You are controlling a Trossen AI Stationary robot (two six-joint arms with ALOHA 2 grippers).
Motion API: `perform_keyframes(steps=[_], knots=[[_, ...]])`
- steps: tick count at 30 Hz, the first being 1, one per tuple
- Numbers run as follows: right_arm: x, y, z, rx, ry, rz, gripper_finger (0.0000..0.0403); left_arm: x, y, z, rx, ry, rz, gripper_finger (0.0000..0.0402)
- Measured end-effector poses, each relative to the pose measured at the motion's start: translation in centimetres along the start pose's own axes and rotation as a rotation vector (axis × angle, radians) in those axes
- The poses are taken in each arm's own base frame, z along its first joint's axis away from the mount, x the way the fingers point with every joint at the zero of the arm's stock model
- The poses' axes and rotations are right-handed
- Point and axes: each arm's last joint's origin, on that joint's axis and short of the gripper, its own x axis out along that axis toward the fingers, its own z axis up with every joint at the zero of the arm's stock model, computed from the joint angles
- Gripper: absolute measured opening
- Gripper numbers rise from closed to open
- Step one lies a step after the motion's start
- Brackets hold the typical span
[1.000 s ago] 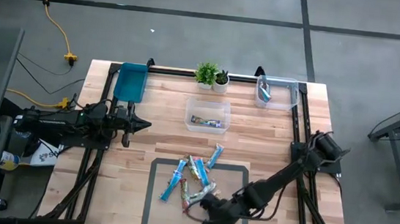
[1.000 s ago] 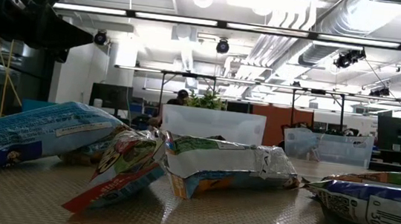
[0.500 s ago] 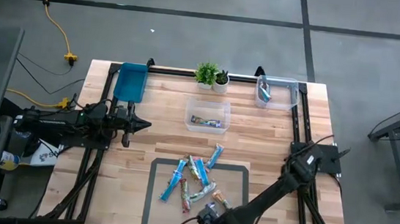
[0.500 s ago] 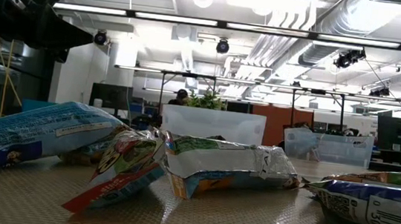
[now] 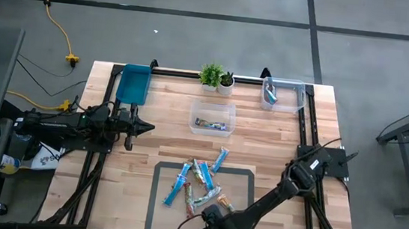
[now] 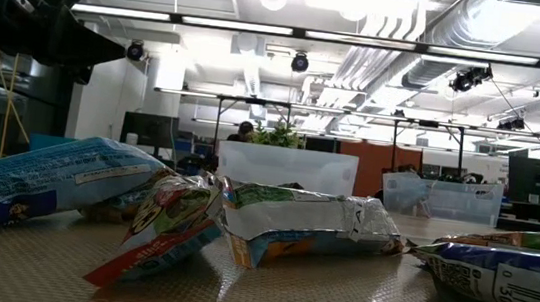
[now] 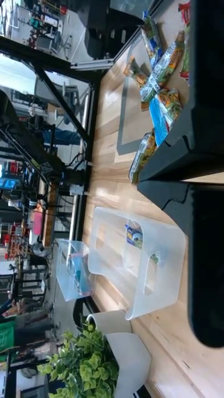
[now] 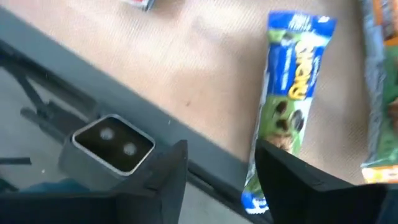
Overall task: Pick and place Granola Bars by type
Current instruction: Put the blue granola bar in the left transparent bin
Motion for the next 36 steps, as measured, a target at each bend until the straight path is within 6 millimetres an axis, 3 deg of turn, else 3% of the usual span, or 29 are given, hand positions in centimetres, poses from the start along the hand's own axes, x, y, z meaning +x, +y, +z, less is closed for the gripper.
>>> perform_keyframes(steps=[7, 14, 23, 36], knots=[[0.0, -0.7, 1.5, -0.001, -0.017, -0.088, 0.0206, 0.0, 0.0, 0.0, 0.0, 0.0, 0.0, 0.0001], [0.4, -0.9, 2.7, -0.033, -0.02, -0.118, 0.0211, 0.0, 0.0, 0.0, 0.0, 0.0, 0.0, 0.0001], [2.9, -2.0, 2.9, -0.039, 0.043, -0.154, 0.0212, 0.0, 0.0, 0.0, 0.0, 0.0, 0.0, 0.0001], [4.8, -2.4, 2.8, -0.015, 0.081, -0.096, 0.0211, 0.0, 0.0, 0.0, 0.0, 0.0, 0.0, 0.0001]])
